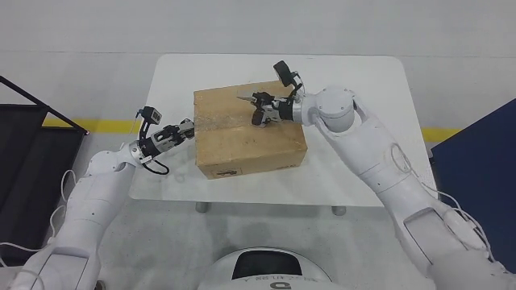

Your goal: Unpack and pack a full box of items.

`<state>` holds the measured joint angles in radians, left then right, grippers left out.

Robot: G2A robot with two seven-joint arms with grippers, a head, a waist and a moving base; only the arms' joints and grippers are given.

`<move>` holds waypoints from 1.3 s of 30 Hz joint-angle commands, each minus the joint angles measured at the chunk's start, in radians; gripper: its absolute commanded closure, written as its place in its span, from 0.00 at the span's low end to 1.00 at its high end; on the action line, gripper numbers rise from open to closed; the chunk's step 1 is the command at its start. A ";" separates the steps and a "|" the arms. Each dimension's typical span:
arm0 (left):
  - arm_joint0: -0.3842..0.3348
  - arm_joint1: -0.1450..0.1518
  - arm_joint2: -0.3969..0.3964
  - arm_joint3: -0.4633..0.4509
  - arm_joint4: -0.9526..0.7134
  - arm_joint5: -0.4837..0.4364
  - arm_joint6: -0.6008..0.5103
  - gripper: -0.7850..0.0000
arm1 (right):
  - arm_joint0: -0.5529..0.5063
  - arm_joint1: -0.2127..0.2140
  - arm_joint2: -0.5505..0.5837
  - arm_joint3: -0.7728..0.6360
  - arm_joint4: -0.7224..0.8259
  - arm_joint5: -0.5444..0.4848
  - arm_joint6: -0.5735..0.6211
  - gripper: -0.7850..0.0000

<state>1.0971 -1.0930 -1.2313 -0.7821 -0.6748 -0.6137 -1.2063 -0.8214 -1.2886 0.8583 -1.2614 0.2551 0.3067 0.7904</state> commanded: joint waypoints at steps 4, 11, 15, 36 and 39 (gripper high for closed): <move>0.000 0.000 0.000 0.000 0.000 0.000 0.000 1.00 | 0.046 -0.031 -0.063 0.035 0.021 -0.006 -0.018 0.00; 0.000 0.000 0.000 0.000 0.000 0.000 0.000 1.00 | 0.119 -0.089 -0.153 0.117 0.066 0.023 -0.057 0.00; 0.000 0.000 0.000 0.000 0.000 0.000 0.000 1.00 | 0.157 -0.124 -0.199 0.166 0.085 0.024 -0.075 0.00; 0.000 0.000 0.000 0.000 0.000 0.000 0.000 1.00 | 0.291 -0.299 -0.359 0.365 0.127 -0.035 -0.095 0.00; 0.000 0.000 0.000 0.000 0.000 0.000 0.000 1.00 | 0.301 -0.320 -0.366 0.396 0.133 -0.047 -0.100 0.00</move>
<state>1.0971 -1.0930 -1.2313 -0.7821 -0.6748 -0.6137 -1.2063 -0.5220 -1.6044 0.4942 -0.8720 0.3876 0.2621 0.6913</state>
